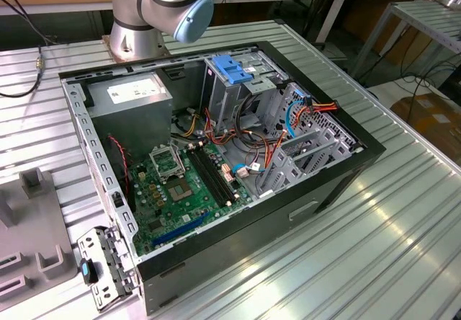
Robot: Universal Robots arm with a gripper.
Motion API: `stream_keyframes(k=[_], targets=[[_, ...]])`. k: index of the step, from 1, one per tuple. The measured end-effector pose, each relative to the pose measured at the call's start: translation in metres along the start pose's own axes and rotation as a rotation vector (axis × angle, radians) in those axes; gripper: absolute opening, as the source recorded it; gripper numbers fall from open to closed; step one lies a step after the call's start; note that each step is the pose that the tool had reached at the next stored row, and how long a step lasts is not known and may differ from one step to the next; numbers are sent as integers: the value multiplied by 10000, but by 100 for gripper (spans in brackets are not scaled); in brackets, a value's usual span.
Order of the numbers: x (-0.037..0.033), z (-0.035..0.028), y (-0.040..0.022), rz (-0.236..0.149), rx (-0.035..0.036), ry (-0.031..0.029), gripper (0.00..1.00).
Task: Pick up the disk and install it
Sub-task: 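Pick up the disk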
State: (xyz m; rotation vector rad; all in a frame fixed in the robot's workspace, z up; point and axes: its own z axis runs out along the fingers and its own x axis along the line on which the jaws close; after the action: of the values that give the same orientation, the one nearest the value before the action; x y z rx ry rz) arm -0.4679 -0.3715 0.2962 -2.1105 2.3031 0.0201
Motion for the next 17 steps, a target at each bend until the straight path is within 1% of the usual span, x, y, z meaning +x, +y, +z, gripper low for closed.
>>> stream_keyframes(k=[4,17], targets=[[0,1,-1,315,5,2,47],[-11,3,-7,319,7,1,47]])
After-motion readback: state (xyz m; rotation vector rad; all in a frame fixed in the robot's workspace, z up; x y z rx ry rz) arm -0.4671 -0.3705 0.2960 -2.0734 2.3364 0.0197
